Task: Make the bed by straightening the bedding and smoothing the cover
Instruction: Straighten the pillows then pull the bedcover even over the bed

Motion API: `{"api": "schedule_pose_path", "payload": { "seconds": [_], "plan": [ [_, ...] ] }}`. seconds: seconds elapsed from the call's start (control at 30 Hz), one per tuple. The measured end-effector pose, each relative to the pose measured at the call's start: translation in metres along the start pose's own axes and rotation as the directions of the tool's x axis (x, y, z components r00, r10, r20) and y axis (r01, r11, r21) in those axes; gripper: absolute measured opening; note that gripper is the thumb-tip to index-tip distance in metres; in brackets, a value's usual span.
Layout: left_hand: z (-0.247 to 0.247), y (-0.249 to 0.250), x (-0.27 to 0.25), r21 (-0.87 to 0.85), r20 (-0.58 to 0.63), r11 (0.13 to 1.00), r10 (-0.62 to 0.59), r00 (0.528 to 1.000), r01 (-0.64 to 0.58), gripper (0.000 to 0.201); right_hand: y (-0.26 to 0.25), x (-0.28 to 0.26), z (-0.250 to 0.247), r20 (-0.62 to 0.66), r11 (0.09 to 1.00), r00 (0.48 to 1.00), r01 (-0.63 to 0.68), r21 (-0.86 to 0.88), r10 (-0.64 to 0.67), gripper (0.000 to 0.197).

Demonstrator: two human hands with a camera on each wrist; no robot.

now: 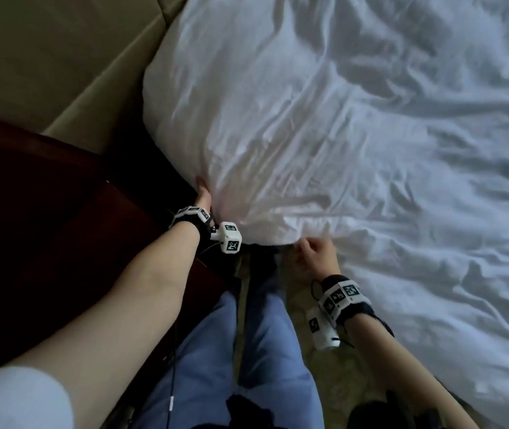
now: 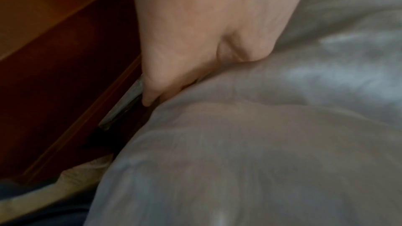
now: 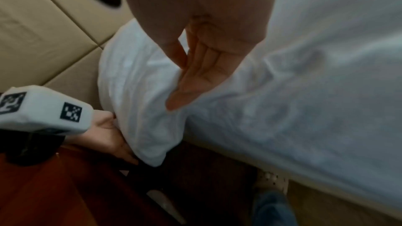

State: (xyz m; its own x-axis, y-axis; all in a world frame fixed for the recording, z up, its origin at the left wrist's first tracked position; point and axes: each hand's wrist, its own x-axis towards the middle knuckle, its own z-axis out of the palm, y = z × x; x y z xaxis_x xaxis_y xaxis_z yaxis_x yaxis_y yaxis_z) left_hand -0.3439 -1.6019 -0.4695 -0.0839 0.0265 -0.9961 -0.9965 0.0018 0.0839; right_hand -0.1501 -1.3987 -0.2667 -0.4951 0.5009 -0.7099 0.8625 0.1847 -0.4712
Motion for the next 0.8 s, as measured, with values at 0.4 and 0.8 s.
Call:
{"api": "schedule_pose_path", "payload": {
  "seconds": [0.4,0.8],
  "plan": [
    [-0.024,0.026,-0.231,-0.496,0.039,0.774,0.472,0.881,-0.394,0.052,0.02,-0.014,0.048,0.358,-0.041,0.829,-0.378,0.925,0.429,0.057],
    [-0.044,0.036,-0.263,-0.427,-0.033,0.685,0.641,0.767,-0.59,0.057,0.01,-0.07,-0.016,0.219,-0.033,0.848,-0.232,0.972,0.483,0.062]
  ]
}}
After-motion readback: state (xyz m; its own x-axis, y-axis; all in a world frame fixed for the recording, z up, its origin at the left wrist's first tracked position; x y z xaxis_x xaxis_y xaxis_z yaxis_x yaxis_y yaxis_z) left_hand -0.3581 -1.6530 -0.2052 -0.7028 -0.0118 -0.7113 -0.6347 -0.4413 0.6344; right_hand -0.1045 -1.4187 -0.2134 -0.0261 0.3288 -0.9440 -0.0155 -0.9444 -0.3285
